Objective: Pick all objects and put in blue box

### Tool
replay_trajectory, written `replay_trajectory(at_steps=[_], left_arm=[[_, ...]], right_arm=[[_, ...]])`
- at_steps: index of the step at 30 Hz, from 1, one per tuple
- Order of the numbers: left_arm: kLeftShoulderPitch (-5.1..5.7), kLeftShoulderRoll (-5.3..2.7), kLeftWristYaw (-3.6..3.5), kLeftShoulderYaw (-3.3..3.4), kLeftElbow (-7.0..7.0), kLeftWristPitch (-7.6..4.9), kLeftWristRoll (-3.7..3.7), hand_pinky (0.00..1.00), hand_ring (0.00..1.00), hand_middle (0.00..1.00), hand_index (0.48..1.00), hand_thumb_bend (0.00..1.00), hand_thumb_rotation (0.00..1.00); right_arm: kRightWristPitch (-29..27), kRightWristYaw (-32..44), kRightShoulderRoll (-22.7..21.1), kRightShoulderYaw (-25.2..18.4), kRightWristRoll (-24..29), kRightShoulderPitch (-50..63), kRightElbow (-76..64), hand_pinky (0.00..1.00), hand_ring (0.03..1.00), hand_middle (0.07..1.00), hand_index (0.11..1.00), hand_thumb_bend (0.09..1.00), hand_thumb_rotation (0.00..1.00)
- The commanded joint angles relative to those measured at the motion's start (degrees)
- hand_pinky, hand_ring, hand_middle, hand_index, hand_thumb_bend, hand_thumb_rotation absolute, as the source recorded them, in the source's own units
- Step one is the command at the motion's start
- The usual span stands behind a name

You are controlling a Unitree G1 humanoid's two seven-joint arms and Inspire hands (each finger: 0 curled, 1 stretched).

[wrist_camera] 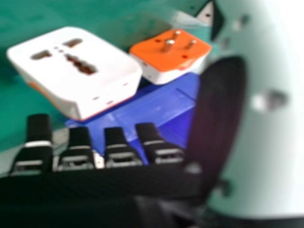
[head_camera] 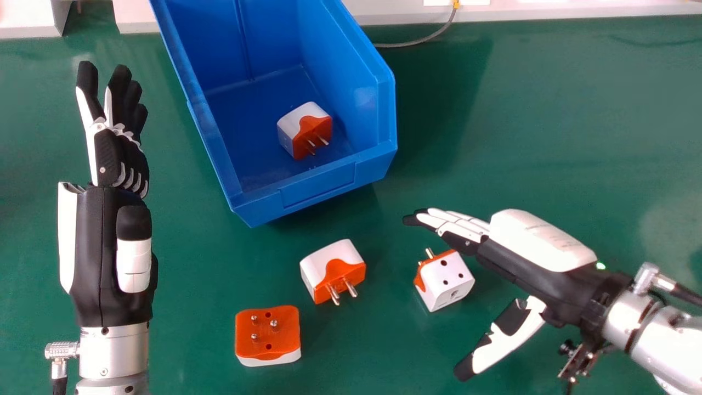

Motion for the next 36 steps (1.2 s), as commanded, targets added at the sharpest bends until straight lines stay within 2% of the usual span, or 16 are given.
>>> replay_trajectory(at_steps=[1,6,12,16,21,32,36], left_arm=[[-0.25,0.54,-0.07,-0.02,-0.44,-0.55,0.03,1.0,1.0,1.0,1.0,0.96,1.0],[-0.52,0.65,-0.13,0.03,-0.23,-0.52,0.0,1.0,1.0,1.0,1.0,0.96,1.0],[-0.61,0.93,-0.48,0.1,-0.02,-0.52,-0.54,1.0,1.0,1.0,1.0,0.96,1.0],[-0.73,0.86,-0.42,0.08,0.07,-0.53,-0.38,1.0,1.0,1.0,1.0,0.96,1.0],[-0.99,0.76,-0.4,0.04,0.52,-0.77,-0.12,1.0,1.0,1.0,1.0,0.96,1.0],[-1.15,0.97,-0.88,0.04,0.82,-1.06,-0.45,1.0,1.0,1.0,1.0,0.95,1.0],[-1.05,1.01,-0.95,0.02,0.37,-0.92,-0.64,1.0,1.0,1.0,1.0,0.95,1.0]], right_arm=[[-0.43,-0.04,-1.05,0.2,0.34,-1.75,-0.26,0.82,0.954,0.966,0.94,1.0,0.26],[-0.38,0.01,-1.18,0.72,-0.14,-4.27,2.68,0.85,0.959,0.968,0.944,1.0,0.27],[1.21,0.28,-1.37,0.95,-0.75,-7.25,4.35,0.89,0.962,0.969,0.946,1.0,0.27],[2.09,-1.59,0.12,2.0,-2.09,-7.98,6.12,0.91,0.967,0.968,0.949,1.0,0.28],[1.6,-6.59,2.71,4.8,-5.41,-10.43,12.98,0.91,0.965,0.968,0.951,1.0,0.28],[1.43,-14.45,5.69,12.21,-12.46,-16.61,24.61,0.88,0.96,0.968,0.955,1.0,0.29],[3.09,-15.76,5.87,15.38,-15.82,-18.04,25.22,0.87,0.958,0.97,0.964,1.0,0.3]])
